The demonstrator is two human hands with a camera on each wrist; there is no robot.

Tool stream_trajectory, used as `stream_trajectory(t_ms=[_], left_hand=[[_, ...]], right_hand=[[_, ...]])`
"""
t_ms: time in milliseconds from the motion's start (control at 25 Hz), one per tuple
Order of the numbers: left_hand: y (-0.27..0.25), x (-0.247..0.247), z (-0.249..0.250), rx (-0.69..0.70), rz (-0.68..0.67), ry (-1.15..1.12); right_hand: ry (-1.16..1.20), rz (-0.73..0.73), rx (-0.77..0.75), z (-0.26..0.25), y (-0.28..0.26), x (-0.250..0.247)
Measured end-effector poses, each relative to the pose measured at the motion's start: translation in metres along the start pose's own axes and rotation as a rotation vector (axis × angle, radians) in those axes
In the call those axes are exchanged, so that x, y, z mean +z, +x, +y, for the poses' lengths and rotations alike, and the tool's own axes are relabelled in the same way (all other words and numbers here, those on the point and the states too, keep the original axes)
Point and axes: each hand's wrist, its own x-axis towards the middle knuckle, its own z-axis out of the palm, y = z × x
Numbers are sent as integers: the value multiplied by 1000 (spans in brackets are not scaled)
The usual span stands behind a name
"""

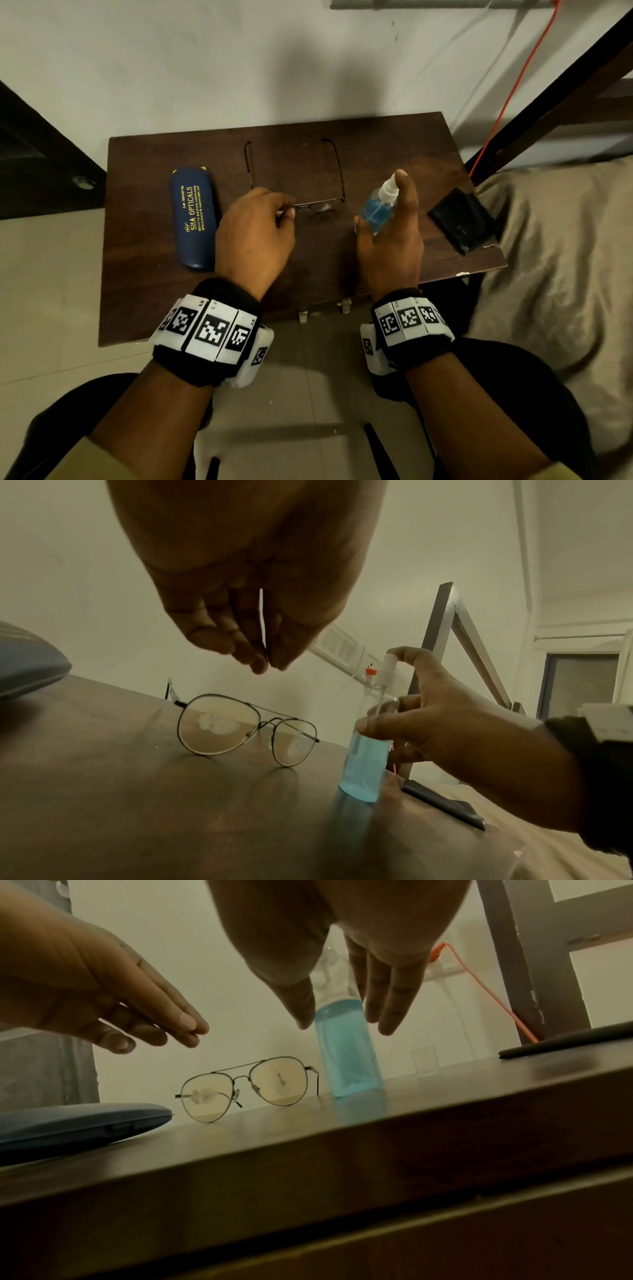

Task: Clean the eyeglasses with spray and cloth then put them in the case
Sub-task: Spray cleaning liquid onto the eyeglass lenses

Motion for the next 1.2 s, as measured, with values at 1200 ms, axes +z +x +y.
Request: stream_trajectory(t_ms=[1200], left_hand=[[18, -71, 28, -258, -222, -502]], right_hand=[[411, -218, -280, -51, 13, -51]])
